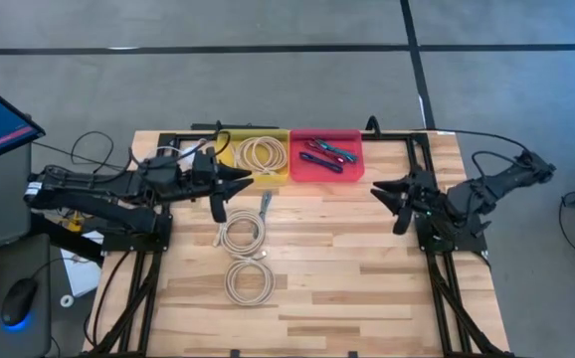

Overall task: Pick & Place USB Port
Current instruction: Put the large white charger cable into the yellow bin

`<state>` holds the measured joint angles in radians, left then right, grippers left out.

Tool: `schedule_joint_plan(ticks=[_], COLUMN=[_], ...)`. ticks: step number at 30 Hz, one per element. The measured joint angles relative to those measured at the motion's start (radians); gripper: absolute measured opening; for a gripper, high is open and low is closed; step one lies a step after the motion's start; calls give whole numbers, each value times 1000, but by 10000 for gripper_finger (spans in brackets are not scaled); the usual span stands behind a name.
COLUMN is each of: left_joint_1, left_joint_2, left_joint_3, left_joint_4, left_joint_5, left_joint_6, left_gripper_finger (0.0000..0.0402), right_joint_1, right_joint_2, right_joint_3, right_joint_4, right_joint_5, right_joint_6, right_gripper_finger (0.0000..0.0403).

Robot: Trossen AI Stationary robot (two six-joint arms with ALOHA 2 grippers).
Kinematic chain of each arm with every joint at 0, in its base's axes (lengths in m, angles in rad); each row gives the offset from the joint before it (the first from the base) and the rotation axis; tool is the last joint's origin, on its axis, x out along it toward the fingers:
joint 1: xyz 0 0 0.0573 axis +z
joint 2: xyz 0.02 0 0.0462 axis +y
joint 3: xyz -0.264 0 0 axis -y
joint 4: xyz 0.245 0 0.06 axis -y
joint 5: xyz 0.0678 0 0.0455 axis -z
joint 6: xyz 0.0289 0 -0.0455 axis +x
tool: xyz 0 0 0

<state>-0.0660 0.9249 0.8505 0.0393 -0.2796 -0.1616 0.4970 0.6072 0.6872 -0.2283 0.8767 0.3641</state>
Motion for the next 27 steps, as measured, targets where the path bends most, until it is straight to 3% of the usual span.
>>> schedule_joint_plan(ticks=[17, 20, 27], left_joint_1=[67, 68, 134], left_joint_2=[28, 69, 192], left_joint_3=[0, 0, 0], left_joint_4=[23, 31, 37], left_joint_5=[0, 3, -3], left_joint_6=[-27, -51, -210], left_gripper_finger=[102, 102, 101], right_joint_1=[-409, -460, -546], right_joint_2=[-68, -68, -63], right_joint_3=[1, 2, 2], right_joint_4=[-7, -29, -91], right_joint_5=[-639, -694, -696], right_joint_6=[-207, -207, -207], right_gripper_finger=[107, 107, 107])
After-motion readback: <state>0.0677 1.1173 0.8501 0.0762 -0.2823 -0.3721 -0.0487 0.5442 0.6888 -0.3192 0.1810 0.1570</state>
